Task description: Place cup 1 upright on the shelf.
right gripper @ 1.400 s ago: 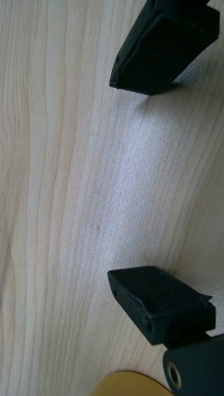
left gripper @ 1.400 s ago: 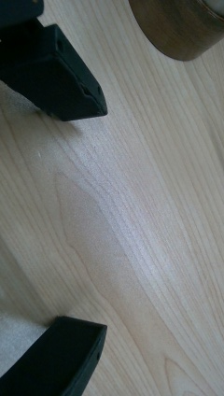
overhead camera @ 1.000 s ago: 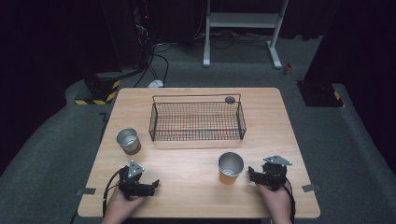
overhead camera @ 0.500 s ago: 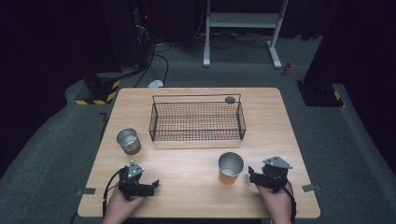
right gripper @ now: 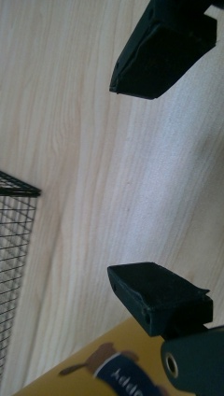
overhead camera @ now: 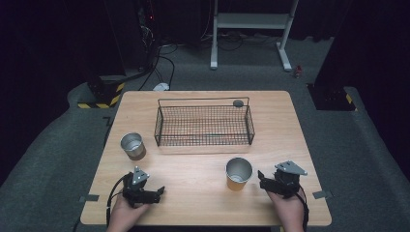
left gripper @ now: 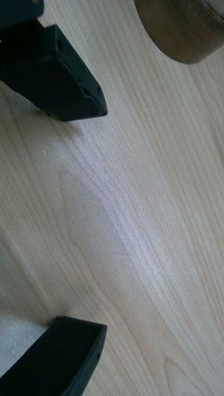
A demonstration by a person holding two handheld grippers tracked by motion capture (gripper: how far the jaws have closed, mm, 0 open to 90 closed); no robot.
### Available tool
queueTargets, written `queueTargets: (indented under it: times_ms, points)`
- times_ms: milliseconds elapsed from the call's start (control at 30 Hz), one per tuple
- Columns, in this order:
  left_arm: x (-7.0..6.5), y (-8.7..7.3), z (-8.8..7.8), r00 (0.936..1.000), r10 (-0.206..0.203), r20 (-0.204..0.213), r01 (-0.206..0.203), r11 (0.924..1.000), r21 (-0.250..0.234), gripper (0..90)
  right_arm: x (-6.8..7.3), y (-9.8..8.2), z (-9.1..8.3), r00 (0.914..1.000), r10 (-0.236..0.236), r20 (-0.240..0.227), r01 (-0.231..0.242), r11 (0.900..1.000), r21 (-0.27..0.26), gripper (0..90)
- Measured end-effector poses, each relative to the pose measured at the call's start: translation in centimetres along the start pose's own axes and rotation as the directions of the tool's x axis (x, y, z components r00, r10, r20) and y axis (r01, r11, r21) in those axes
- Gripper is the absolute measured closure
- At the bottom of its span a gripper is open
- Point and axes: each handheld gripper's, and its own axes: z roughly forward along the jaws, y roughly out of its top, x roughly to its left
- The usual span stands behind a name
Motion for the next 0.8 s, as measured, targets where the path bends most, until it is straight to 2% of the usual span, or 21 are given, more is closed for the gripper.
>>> queueTargets:
  times_ms: [167,533,800]
  points:
    - [0.0,0.0,0.0,1.0000,0.000,-0.001,0.000,1.0000,-0.001,0.4,0.2,0.5,-0.7,1.0000,0.004,0.001,-0.004,0.999,-0.036,12.1]
    - [0.0,0.0,0.0,1.0000,0.002,0.001,-0.002,1.0000,-0.001,0.3,0.5,0.8,-1.3,0.9999,0.005,-0.009,-0.006,0.998,-0.069,12.8]
    - [0.0,0.0,0.0,1.0000,0.007,0.004,-0.007,1.0000,0.001,0.2,0.3,1.6,-2.7,0.9996,0.010,-0.028,-0.013,0.993,-0.118,14.0]
